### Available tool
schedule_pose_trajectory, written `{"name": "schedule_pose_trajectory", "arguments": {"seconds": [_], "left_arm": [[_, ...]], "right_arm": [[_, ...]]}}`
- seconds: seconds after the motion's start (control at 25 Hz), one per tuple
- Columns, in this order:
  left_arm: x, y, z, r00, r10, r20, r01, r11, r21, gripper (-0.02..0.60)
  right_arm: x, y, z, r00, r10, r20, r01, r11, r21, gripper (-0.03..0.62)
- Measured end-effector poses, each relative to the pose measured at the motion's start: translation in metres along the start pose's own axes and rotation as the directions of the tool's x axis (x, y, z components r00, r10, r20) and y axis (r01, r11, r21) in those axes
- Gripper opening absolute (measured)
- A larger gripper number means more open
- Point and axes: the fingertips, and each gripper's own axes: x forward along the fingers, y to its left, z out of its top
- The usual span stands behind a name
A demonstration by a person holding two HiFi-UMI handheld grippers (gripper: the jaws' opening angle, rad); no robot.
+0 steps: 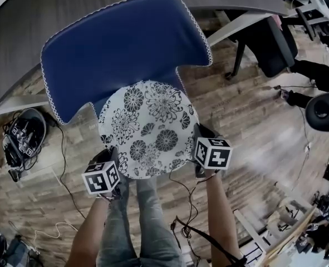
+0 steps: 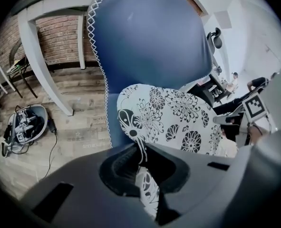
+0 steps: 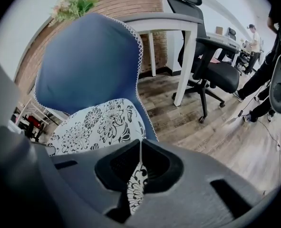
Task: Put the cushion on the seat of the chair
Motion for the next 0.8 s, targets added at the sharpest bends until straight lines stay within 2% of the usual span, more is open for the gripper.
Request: {"name": "schedule_pose_trajectory", "arguments": {"seconds": [0.48, 0.8], "left_arm": [[0.027, 0.024, -0.014, 0.995, 0.095, -0.033, -0.096, 0.995, -0.029, 0.020], [0.046, 0.041, -0.027, 0.993, 0.099, -0.060, -0.104, 0.991, -0.084, 0.020]], "right_arm": [[0.043, -0.020, -0.020, 0.998, -0.022, -0.059, 0.022, 1.000, -0.003, 0.015], [0.062, -0.029, -0.027, 0.996, -0.049, -0.079, 0.049, 0.999, -0.006, 0.017]]}}
